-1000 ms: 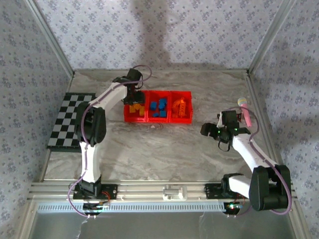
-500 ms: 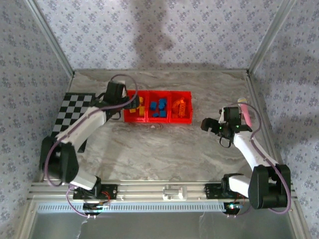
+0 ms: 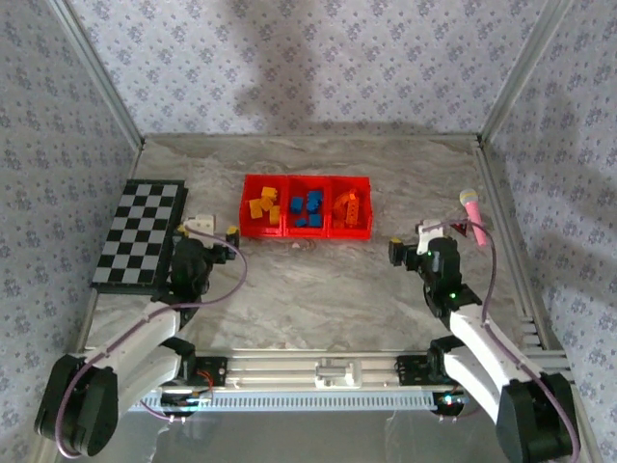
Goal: Sort the legos into containers by color
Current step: Reset both arms
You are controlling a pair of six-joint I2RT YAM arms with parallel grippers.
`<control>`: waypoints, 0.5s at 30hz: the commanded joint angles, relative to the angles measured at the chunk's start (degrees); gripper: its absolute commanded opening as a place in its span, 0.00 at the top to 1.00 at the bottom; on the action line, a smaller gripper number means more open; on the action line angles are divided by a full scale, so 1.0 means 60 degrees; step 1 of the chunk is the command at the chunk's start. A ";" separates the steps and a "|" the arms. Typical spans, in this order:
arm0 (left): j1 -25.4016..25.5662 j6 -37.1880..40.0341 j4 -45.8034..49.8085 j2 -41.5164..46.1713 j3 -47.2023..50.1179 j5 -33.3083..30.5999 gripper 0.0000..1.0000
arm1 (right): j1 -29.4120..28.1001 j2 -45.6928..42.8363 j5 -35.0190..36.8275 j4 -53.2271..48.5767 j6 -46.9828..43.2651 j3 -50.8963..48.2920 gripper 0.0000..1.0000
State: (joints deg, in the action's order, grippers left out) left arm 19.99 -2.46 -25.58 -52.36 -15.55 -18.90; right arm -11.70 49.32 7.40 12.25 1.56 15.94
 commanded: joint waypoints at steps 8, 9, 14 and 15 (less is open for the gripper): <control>-0.2656 -0.0240 -0.2304 -0.2215 0.0147 0.1027 0.00 | 0.0462 0.3406 0.1138 0.4728 -0.0778 -0.0167 0.00; -0.2754 -0.0245 -0.2594 -0.2656 0.0106 0.0990 0.00 | 0.0494 0.3837 0.1234 0.5426 -0.1165 -0.0143 0.00; -0.2877 0.0109 -0.2951 -0.3973 -0.0671 0.1168 0.00 | 0.0612 0.5390 0.0987 0.7035 -0.1667 0.0034 0.00; -0.2952 0.0185 -0.3050 -0.4285 -0.0810 0.1309 0.00 | 0.0668 0.5867 0.1390 0.7865 -0.1577 -0.0078 0.00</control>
State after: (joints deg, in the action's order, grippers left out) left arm 3.01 -2.55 -38.76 -75.72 -16.38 -13.63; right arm -8.47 80.38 13.15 46.59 -5.54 15.14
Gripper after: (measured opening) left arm 0.995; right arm 0.996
